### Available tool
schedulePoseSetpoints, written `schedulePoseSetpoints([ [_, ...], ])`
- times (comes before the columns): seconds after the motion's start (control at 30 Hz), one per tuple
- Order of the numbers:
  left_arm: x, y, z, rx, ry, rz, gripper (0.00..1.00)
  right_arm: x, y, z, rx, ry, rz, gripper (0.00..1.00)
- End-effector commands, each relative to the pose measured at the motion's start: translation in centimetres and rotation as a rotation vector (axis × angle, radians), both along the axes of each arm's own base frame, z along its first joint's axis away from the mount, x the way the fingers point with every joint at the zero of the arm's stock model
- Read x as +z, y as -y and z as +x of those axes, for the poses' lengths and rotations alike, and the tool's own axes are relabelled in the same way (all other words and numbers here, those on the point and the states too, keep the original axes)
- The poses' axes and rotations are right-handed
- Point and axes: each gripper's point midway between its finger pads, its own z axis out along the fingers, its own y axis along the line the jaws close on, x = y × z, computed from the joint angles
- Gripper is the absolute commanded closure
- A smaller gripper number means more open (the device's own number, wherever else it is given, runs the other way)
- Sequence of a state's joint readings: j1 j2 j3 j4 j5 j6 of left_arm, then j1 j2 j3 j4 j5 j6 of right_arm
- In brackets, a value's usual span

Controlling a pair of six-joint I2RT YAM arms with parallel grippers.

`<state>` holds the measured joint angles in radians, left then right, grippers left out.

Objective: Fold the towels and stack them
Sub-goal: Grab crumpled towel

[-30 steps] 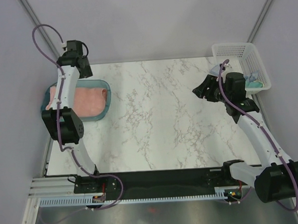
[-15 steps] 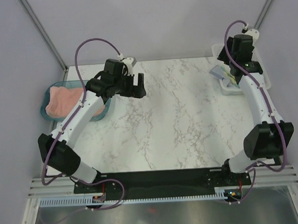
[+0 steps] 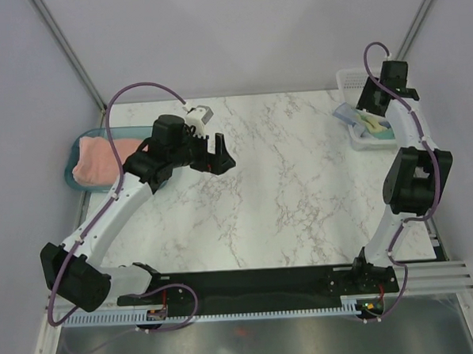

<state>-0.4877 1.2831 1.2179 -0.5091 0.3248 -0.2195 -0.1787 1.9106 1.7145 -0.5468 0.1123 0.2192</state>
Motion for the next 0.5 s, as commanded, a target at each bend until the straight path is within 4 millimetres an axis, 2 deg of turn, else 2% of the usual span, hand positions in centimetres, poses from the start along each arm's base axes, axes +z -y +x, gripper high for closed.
schedulePoseSetpoints([
  [0.0,0.9,1.1,0.2,-0.025,0.006,-0.062,0.00,1.7,2.9,0.0,-0.030,0.056,0.003,0.34],
  [0.13,0.5,1.4,0.2,-0.040,-0.016,-0.065,0.00,-0.9,3.9,1.0,-0.028,0.008,-0.006,0.34],
  [0.17,0.3,1.4,0.2,-0.040,-0.020,-0.059,0.00,-2.4,4.0,1.3,-0.017,-0.020,-0.004,0.35],
  [0.23,0.1,1.2,0.3,-0.032,-0.019,-0.052,0.00,-3.3,4.1,1.7,0.003,-0.037,-0.017,0.35],
  [0.27,0.0,1.2,0.3,-0.029,-0.019,-0.049,0.00,-4.5,4.4,1.8,0.012,-0.063,-0.028,0.35],
  [0.4,-0.3,1.2,0.4,-0.028,-0.023,-0.043,0.00,-5.6,5.6,2.3,0.028,-0.086,-0.049,0.35],
  [0.47,-0.3,1.2,0.6,-0.027,-0.024,-0.041,0.00,-6.5,5.6,2.4,0.042,-0.104,-0.024,0.37],
])
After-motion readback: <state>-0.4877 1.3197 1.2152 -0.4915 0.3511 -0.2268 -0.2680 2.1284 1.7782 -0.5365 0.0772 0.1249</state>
